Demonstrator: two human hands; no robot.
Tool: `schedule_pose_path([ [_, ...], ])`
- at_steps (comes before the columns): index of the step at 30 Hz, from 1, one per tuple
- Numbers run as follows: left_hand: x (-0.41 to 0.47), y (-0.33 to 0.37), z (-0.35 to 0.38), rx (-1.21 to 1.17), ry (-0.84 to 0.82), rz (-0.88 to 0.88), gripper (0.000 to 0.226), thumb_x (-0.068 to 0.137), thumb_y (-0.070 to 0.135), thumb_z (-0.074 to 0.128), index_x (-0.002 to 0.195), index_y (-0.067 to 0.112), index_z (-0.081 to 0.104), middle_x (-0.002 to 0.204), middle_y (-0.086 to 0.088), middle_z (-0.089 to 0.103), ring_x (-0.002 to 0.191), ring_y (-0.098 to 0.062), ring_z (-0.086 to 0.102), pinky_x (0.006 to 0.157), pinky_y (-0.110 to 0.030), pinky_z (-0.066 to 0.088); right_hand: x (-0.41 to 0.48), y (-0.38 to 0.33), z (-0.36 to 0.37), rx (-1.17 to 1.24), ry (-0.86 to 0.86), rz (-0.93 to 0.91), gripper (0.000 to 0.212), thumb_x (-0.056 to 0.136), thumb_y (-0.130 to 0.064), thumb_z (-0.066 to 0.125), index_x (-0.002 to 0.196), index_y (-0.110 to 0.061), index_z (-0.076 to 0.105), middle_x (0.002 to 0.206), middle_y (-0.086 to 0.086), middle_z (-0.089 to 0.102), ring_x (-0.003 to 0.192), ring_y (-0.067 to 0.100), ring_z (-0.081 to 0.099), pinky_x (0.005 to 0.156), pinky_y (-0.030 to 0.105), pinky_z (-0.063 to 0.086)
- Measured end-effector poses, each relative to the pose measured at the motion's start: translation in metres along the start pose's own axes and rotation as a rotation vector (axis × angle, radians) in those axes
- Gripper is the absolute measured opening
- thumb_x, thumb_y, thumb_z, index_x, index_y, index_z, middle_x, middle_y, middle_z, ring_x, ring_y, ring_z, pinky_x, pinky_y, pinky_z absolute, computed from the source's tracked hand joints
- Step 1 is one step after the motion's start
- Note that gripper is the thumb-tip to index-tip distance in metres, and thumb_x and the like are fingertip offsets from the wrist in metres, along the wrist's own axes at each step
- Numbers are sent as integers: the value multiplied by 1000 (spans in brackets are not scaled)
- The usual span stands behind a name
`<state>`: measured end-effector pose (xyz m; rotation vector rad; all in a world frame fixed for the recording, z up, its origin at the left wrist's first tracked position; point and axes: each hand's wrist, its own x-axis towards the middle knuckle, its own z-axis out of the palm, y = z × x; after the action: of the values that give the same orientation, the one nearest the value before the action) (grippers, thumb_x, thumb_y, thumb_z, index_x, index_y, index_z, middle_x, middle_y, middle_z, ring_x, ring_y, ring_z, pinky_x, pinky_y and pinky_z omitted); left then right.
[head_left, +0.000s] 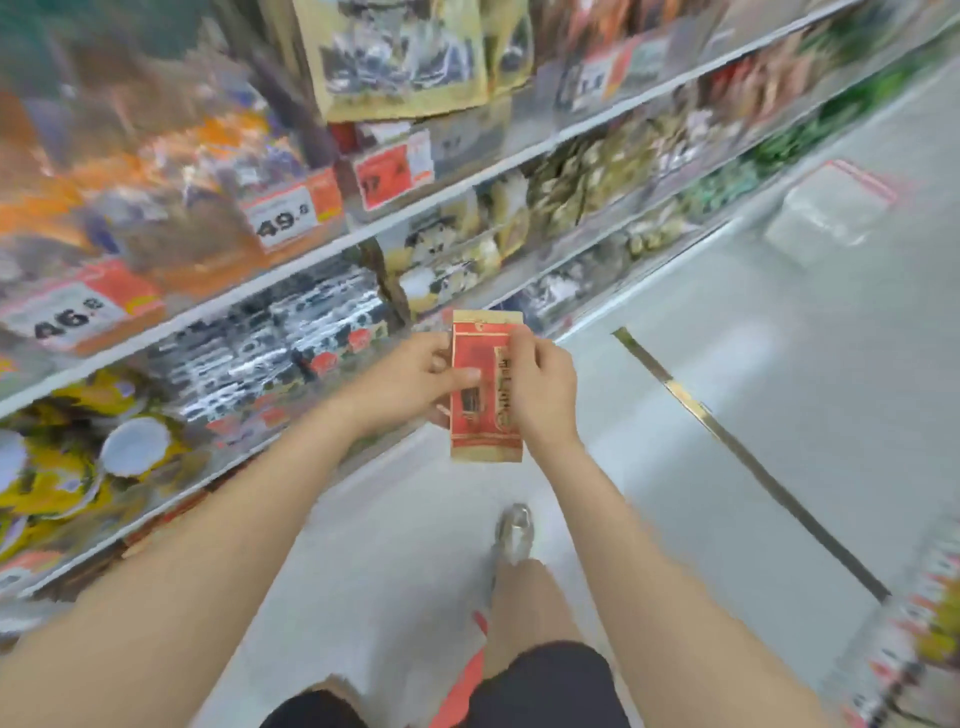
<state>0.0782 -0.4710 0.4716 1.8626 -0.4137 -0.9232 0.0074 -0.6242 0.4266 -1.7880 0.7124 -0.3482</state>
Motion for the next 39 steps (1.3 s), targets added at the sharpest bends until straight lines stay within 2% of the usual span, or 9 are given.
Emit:
schedule_pose_path([
  [3,36,52,32,68,-142,40,18,108,20,65,126,18,69,109,-1,83,96,-17,81,72,-36,68,21,-13,-66,70,126,54,54,111,-35,48,60,-22,44,53,-13,50,56,13,47,58,33,39],
  [8,113,129,107,115,-316,42,29,115,27,49,123,7,68,113,-10,81,101,-29,80,83,-56,67,72,-2,-163,172,300,176,50,107,-35,48,60,-20,42,56,-5,46,56,17,43,61,35,39],
  [15,220,254,209,153,-426,76,32,117,26,46,122,2,65,111,-12,81,97,-28,81,71,-43,68,156,0,-313,193,334,182,42,109,-38,47,82,-13,67,75,-1,70,72,18,66,72,41,55],
  [18,260,302,249,165,-447,123,28,116,24,46,117,7,68,106,-8,82,94,-26,81,64,-37,66,190,-3,-376,234,326,232,38,108,-30,47,76,-17,64,69,-2,65,66,16,60,66,34,49],
  [20,288,327,271,190,-462,152,29,116,24,47,120,6,69,108,-10,82,95,-26,81,64,-38,66,210,-1,-411,253,338,259,37,106,-23,46,74,-12,59,68,-1,60,64,17,55,65,32,47],
  [24,357,364,315,200,-439,217,27,115,24,51,116,8,73,106,-12,82,95,-30,81,69,-50,68,263,12,-470,263,309,267,39,103,-22,45,93,9,66,83,16,72,72,23,67,71,45,64],
  [28,440,402,357,142,-396,240,25,115,23,52,111,15,75,104,-9,83,94,-28,81,73,-51,68,333,27,-525,192,247,290,36,105,-24,49,101,1,75,95,17,79,87,33,78,78,48,68],
  [33,568,474,401,142,-502,187,23,115,27,51,116,19,73,109,-8,82,94,-26,81,71,-41,68,445,44,-601,143,214,265,33,113,-31,52,106,-12,78,98,11,81,90,31,80,82,49,67],
  [39,694,574,475,203,-602,145,29,113,33,53,126,16,72,116,-8,80,104,-30,79,79,-40,66,557,52,-701,143,333,223,30,112,-23,58,102,-5,80,96,15,82,89,33,81,82,46,67],
])
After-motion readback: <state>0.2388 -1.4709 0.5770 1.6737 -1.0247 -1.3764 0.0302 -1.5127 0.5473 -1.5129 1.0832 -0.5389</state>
